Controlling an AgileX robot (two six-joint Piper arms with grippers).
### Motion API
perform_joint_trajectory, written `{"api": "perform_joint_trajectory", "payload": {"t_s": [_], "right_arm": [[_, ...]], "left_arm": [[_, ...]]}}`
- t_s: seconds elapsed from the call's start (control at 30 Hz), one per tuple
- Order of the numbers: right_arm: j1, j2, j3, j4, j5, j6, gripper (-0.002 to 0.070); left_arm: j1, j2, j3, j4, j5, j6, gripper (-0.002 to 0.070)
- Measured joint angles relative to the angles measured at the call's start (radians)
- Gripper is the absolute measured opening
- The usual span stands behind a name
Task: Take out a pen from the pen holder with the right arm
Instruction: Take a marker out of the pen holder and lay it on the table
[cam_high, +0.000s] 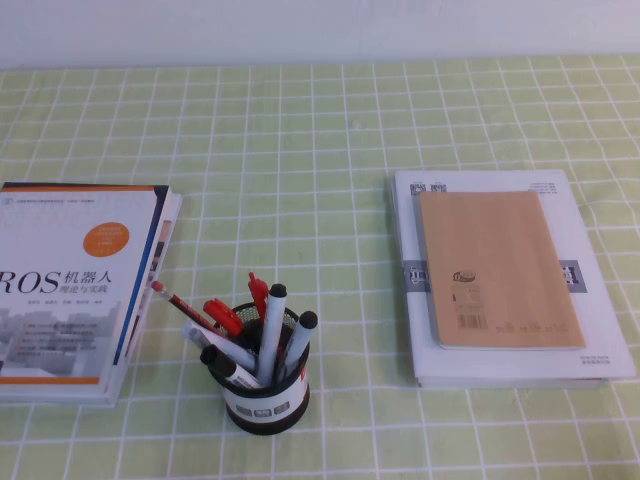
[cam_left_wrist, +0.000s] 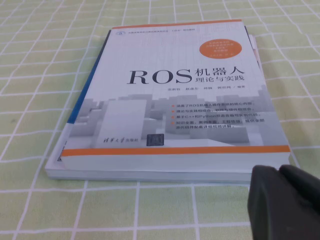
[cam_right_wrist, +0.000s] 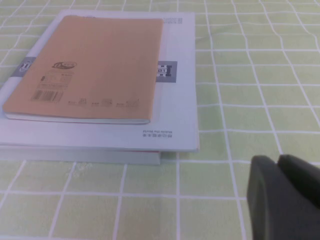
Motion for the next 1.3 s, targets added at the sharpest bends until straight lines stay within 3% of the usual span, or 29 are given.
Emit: {"api": "perform_joint_trajectory", "payload": {"t_s": [1.0, 1.3], "right_arm": [[0.0, 0.0, 0.0, 0.0, 0.0, 0.0, -0.0013], [0.0, 0.0, 0.0, 0.253, -0.114, 0.0, -0.0013]], "left_arm": [[0.0, 0.0, 0.0, 0.0, 0.0, 0.0, -0.0006], [0.0, 0.0, 0.0, 0.0, 0.0, 0.0, -0.0006]]}}
